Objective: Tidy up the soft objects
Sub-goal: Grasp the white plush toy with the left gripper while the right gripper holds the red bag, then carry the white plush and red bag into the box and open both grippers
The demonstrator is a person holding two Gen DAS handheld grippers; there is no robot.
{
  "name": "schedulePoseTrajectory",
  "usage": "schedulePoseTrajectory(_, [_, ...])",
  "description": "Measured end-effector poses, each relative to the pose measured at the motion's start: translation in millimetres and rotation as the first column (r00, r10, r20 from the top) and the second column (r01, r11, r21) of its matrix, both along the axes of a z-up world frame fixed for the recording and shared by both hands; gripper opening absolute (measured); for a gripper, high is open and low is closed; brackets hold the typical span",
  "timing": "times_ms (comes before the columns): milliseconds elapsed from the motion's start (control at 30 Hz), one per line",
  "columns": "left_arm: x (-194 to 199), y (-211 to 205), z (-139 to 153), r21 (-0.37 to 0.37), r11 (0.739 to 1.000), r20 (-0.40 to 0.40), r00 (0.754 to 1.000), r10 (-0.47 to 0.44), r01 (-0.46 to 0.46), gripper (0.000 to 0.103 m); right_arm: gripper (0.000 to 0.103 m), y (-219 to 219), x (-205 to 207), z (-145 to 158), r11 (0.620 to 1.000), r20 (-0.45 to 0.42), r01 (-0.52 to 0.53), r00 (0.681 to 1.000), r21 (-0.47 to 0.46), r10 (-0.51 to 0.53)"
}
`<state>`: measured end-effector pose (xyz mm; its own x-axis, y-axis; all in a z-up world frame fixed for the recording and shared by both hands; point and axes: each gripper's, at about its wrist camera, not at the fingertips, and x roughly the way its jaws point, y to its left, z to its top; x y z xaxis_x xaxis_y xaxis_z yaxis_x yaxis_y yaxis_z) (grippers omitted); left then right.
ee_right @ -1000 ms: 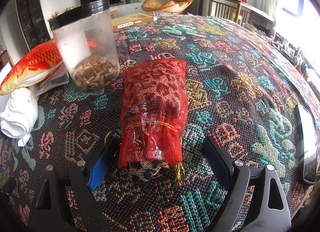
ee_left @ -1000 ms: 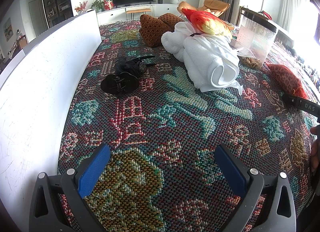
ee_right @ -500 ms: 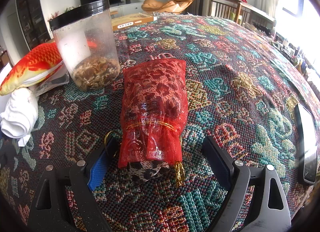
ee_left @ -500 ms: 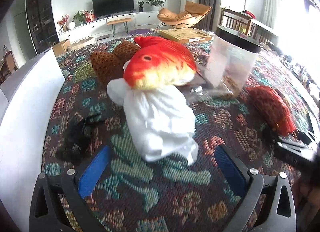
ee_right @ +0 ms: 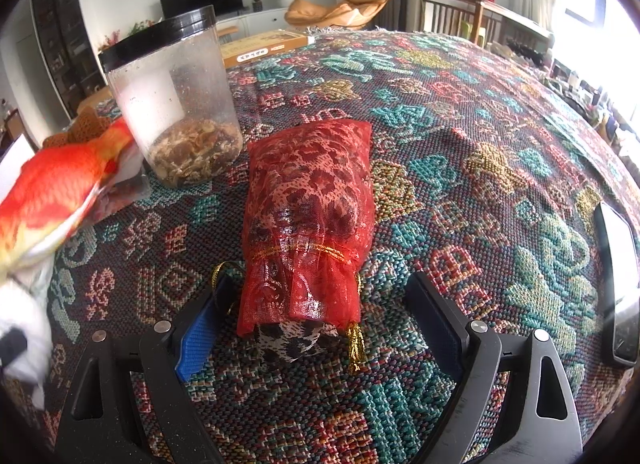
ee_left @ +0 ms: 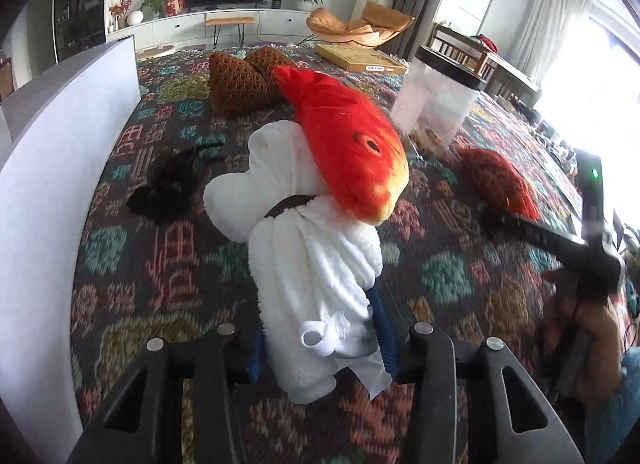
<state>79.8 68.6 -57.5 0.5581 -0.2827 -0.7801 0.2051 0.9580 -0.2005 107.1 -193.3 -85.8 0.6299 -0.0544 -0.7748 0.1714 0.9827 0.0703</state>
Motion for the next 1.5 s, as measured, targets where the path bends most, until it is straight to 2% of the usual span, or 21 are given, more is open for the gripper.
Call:
schedulePoseTrajectory(67, [-15.8, 2.9, 2.0, 0.011, 1.000, 0.000, 1.000, -0.008, 0.008, 0.059, 0.090, -2.9, -0.7, 0.3, 1.000, 0.009, 0.000, 1.000, 0.021, 0.000])
schedulePoseTrajectory(133, [-21.8, 4.1, 5.4, 0.021, 1.000, 0.006, 1.000, -0.011, 0.011, 0.090, 0.090, -3.7, -1.3, 0.5, 1.000, 0.014, 0.000, 1.000, 0.030, 0.000])
schedulePoseTrajectory(200, [-23.3, -0.5, 9.6, 0.036, 0.999, 0.047, 0.999, -0.021, 0.019, 0.099, 0.090, -3.6, -1.6, 0.6, 0.999, 0.015, 0.000, 1.000, 0.033, 0.000])
schedulePoseTrajectory(300, [-12.3, -17.5, 6.4, 0.127, 0.991, 0.086, 0.995, -0.047, 0.036, 0.099, 0.090, -3.8, -2.0, 0.7, 0.999, 0.015, 0.000, 1.000, 0.033, -0.001])
schedulePoseTrajectory(333, [-6.5, -22.5, 2.3, 0.171, 0.985, 0.098, 0.994, -0.052, 0.035, 0.097, 0.090, -3.9, -2.0, 0.7, 0.999, 0.015, 0.000, 1.000, 0.033, 0.000])
schedulePoseTrajectory(367, [-1.2, -26.4, -2.0, 0.220, 0.975, 0.104, 0.993, -0.051, 0.027, 0.087, 0.090, -3.9, -2.1, 0.6, 0.999, 0.015, 0.000, 1.000, 0.034, 0.000])
schedulePoseTrajectory(400, [-0.3, -27.9, -4.3, 0.258, 0.966, 0.101, 0.994, -0.040, 0.012, 0.051, 0.090, -3.9, -2.3, 0.7, 0.999, 0.016, 0.000, 1.000, 0.035, 0.000])
schedulePoseTrajectory(500, [-16.1, -10.2, 15.1, 0.176, 0.984, 0.099, 0.994, -0.044, 0.026, 0.043, 0.089, -7.6, -5.7, 2.2, 0.998, 0.029, 0.005, 1.000, 0.063, -0.007])
schedulePoseTrajectory(533, [-24.5, -3.8, 25.7, 0.184, 0.983, 0.116, 0.992, -0.047, 0.025, 0.043, 0.089, -11.6, -8.3, 3.2, 0.995, 0.041, 0.010, 0.999, 0.097, -0.015])
schedulePoseTrajectory(600, [-44.6, 0.7, 44.1, 0.307, 0.952, 0.203, 0.977, -0.061, -0.004, 0.043, 0.091, -25.2, -13.5, 4.8, 0.973, 0.077, 0.014, 0.997, 0.231, -0.033])
schedulePoseTrajectory(667, [-59.0, 2.7, 52.1, 0.457, 0.888, 0.273, 0.958, -0.089, -0.048, 0.043, 0.090, -42.4, -19.3, 4.3, 0.920, 0.118, 0.014, 0.991, 0.391, -0.066])
schedulePoseTrajectory(700, [-62.6, 7.6, 53.9, 0.477, 0.877, 0.278, 0.956, -0.090, -0.056, 0.043, 0.089, -50.6, -21.0, 2.8, 0.895, 0.122, 0.028, 0.988, 0.445, -0.091])
schedulePoseTrajectory(767, [-64.7, 23.9, 58.3, 0.398, 0.916, 0.259, 0.964, -0.058, -0.052, 0.043, 0.089, -59.7, -18.3, 2.5, 0.871, 0.102, 0.049, 0.988, 0.488, -0.113])
schedulePoseTrajectory(867, [-64.4, 49.1, 60.6, 0.211, 0.975, 0.214, 0.977, 0.020, -0.066, 0.043, 0.091, -55.7, -1.9, 17.5, 0.901, 0.031, 0.070, 0.995, 0.429, -0.092])
schedulePoseTrajectory(967, [-65.3, 61.9, 61.2, 0.072, 0.995, 0.180, 0.982, 0.053, -0.067, 0.043, 0.090, -34.8, 27.3, 32.9, 0.950, -0.058, 0.004, 0.998, 0.312, 0.014])
schedulePoseTrajectory(1033, [-67.1, 64.1, 62.8, 0.028, 0.997, 0.166, 0.984, 0.061, -0.067, 0.043, 0.084, -14.8, 46.8, 29.9, 0.978, -0.151, -0.055, 0.985, 0.200, 0.086])
schedulePoseTrajectory(1100, [-70.0, 72.1, 68.9, -0.004, 0.997, 0.168, 0.983, 0.074, -0.074, 0.043, 0.021, -2.2, 50.3, 24.0, 0.993, -0.194, -0.091, 0.975, 0.074, 0.104])
schedulePoseTrajectory(1167, [-73.8, 83.7, 78.0, -0.038, 0.995, 0.176, 0.980, 0.097, -0.092, 0.043, 0.022, 4.4, 40.7, 29.3, 0.997, -0.164, -0.078, 0.983, -0.002, 0.077])
schedulePoseTrajectory(1333, [-83.8, 116.9, 103.9, -0.095, 0.987, 0.198, 0.969, 0.148, -0.131, 0.043, 0.022, 24.8, -6.6, 71.9, 0.992, -0.040, -0.124, 0.992, -0.008, 0.124])
schedulePoseTrajectory(1433, [-96.9, 142.2, 121.1, -0.060, 0.983, 0.236, 0.954, 0.184, -0.174, 0.044, 0.022, 68.6, -29.4, 104.7, 0.969, 0.024, -0.247, 0.969, -0.011, 0.248])
schedulePoseTrajectory(1500, [-104.7, 161.9, 131.3, -0.038, 0.977, 0.253, 0.943, 0.214, -0.212, 0.044, 0.022, 111.8, -45.1, 129.1, 0.938, 0.083, -0.345, 0.935, -0.029, 0.346])
